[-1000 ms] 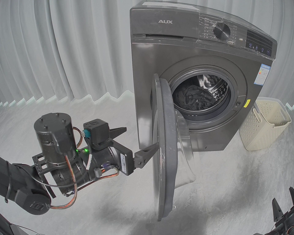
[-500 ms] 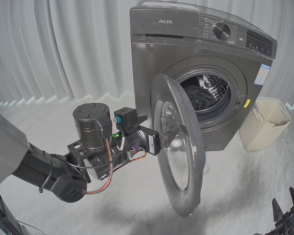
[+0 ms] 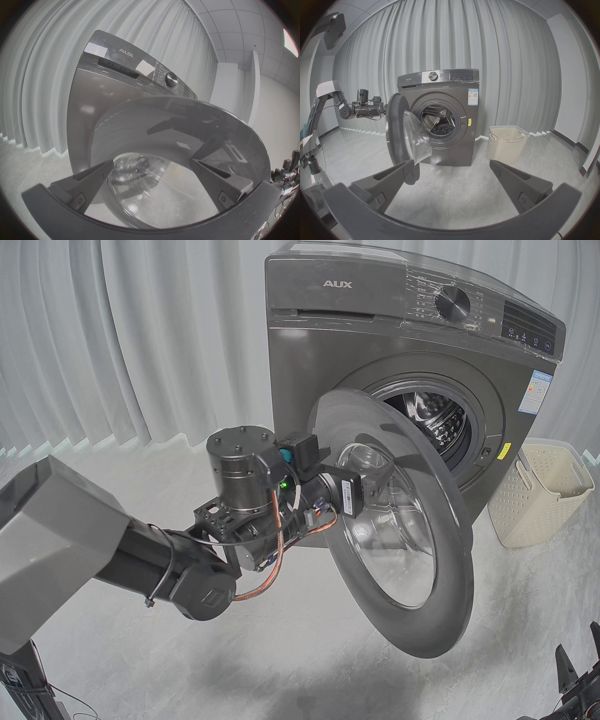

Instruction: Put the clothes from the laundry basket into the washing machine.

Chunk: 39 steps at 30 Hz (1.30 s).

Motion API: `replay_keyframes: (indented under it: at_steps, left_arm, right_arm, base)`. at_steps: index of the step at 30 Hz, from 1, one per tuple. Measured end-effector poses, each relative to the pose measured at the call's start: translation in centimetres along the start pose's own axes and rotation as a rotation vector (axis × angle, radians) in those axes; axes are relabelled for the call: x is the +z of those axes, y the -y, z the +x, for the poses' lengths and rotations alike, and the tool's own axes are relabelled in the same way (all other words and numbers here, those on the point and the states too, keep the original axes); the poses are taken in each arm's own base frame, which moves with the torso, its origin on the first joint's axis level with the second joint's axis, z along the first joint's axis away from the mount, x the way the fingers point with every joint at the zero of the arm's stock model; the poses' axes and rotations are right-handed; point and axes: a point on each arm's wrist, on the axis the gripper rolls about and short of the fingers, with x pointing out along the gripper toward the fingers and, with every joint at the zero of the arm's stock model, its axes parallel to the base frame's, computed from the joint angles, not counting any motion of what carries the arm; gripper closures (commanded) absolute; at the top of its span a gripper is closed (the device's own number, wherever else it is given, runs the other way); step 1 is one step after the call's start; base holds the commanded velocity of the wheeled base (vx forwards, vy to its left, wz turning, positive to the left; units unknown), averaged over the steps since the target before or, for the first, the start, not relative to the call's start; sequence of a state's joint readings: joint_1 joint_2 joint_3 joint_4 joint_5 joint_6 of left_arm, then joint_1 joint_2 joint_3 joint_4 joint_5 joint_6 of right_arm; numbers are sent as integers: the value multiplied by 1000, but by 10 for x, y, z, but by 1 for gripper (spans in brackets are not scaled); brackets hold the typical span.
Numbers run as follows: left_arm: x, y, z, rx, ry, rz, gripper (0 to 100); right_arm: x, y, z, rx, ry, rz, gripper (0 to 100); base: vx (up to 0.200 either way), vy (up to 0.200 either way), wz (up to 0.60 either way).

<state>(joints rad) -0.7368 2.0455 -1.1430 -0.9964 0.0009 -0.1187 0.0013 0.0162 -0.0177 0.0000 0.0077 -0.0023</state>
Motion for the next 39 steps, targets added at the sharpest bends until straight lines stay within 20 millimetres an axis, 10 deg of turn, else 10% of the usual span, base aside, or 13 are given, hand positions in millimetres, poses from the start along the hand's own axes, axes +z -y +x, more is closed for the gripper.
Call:
replay_keyframes:
  at_steps: [11, 19, 26, 39]
  left_arm:
    - [3, -11, 35, 109, 103, -52, 0]
    - [-21, -16, 16, 141, -14, -59, 0]
    - [-10, -11, -43, 147, -89, -54, 0]
    - [27, -5, -212, 163, -138, 29, 0]
  right_arm:
    - [0, 0, 0, -1, 0, 1, 0]
    - [0, 0, 0, 0, 0, 1, 0]
    - [0, 0, 0, 0, 0, 1, 0]
    - [0, 0, 0, 0, 0, 1, 0]
  base:
    - [0, 0, 0]
    - [0, 0, 0]
    - [0, 0, 0]
    - [0, 0, 0]
